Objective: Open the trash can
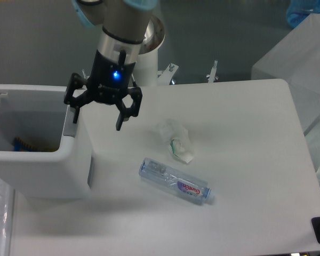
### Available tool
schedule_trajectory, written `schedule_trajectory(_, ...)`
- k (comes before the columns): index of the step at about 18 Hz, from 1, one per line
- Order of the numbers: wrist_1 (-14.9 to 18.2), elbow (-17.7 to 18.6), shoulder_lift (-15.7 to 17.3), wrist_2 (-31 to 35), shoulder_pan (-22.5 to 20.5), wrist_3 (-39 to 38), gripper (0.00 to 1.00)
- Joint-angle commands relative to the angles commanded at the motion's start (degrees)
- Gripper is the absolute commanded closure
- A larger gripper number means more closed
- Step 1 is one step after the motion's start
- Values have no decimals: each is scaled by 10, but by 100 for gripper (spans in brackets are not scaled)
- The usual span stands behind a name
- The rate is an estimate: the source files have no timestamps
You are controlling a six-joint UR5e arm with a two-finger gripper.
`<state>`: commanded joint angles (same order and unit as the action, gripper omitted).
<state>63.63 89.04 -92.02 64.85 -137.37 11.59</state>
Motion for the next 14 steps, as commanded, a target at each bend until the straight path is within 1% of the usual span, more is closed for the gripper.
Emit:
schedule_trajectory(1,-1,-2,-1,31,-4,16,0)
schedule_trajectory(3,-1,-4,-3,116,-19,70,0)
schedule_trajectory(5,3,-2,-4,167,-33,135,0)
schedule_trajectory(9,10,3,3,176,-82,212,0)
schedule_trajectory(10,16,5,4,179,-87,242,0)
schedule_trajectory(14,57,9,15,226,-106,355,0)
